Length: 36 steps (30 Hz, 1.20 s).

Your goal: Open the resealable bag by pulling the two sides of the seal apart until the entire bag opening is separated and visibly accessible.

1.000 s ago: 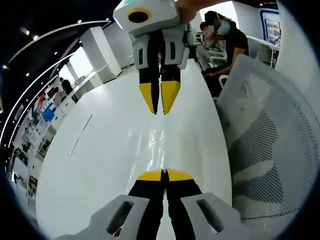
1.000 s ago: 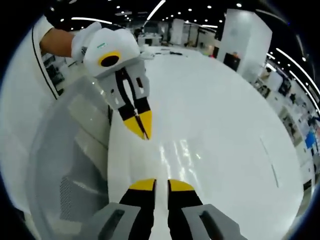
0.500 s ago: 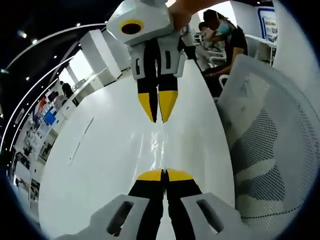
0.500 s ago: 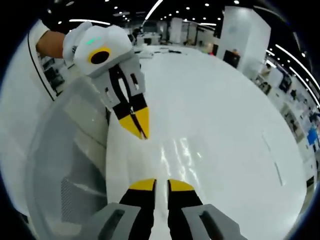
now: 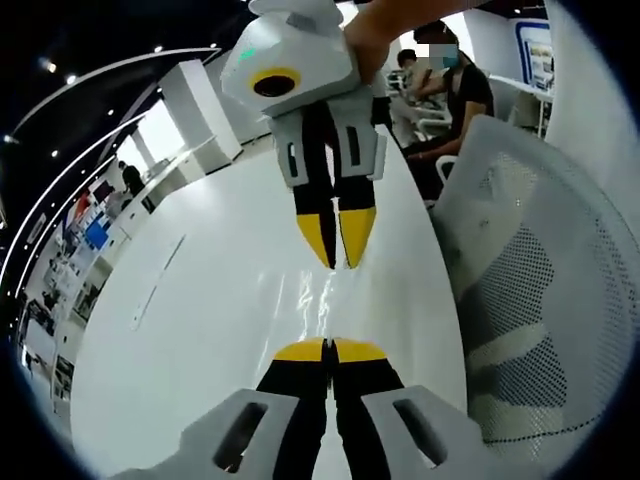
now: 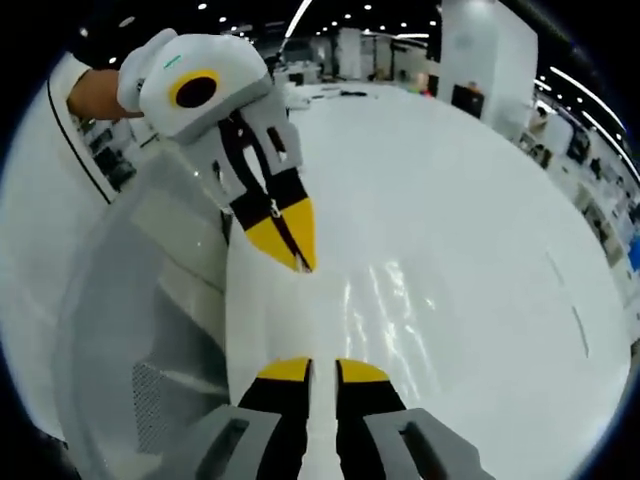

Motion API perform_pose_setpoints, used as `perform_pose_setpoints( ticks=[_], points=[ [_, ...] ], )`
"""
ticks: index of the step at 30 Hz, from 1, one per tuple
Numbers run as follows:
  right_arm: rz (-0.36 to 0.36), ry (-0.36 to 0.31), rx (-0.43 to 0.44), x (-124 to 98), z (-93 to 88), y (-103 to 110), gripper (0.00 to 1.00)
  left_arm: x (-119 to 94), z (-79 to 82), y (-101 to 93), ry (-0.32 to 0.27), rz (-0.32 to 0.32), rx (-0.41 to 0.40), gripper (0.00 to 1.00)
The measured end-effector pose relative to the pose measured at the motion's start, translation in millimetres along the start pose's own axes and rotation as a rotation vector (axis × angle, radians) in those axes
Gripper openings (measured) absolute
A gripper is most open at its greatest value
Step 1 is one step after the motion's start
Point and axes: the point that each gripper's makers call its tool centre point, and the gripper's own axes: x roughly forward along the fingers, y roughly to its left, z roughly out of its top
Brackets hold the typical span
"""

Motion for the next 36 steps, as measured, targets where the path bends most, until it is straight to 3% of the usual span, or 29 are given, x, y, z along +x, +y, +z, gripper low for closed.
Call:
perform_pose_setpoints(
  ticks=[6,17,29,36],
  points=[
    [0.006,-0.023,0.075,10,-3.1,2,0.00,1,-4.8,-2.9,0.007,-0.008,0.008,0.00],
    [-0.007,-0.029,0.106,11,2.4,-1,0.00,-1,-10.8,-2.1,0.025,-0.015,0.028,0.02],
    [0.003,0.001,0.127,17,6.4,7,0.00,-2,6.0,-2.3,-0.026,0.008,0.086,0.21],
    [0.001,0.007,0.143,18,10.9,6,0.00,-1,15.6,-16.3,-0.060,-0.029,0.126,0.15]
  ],
)
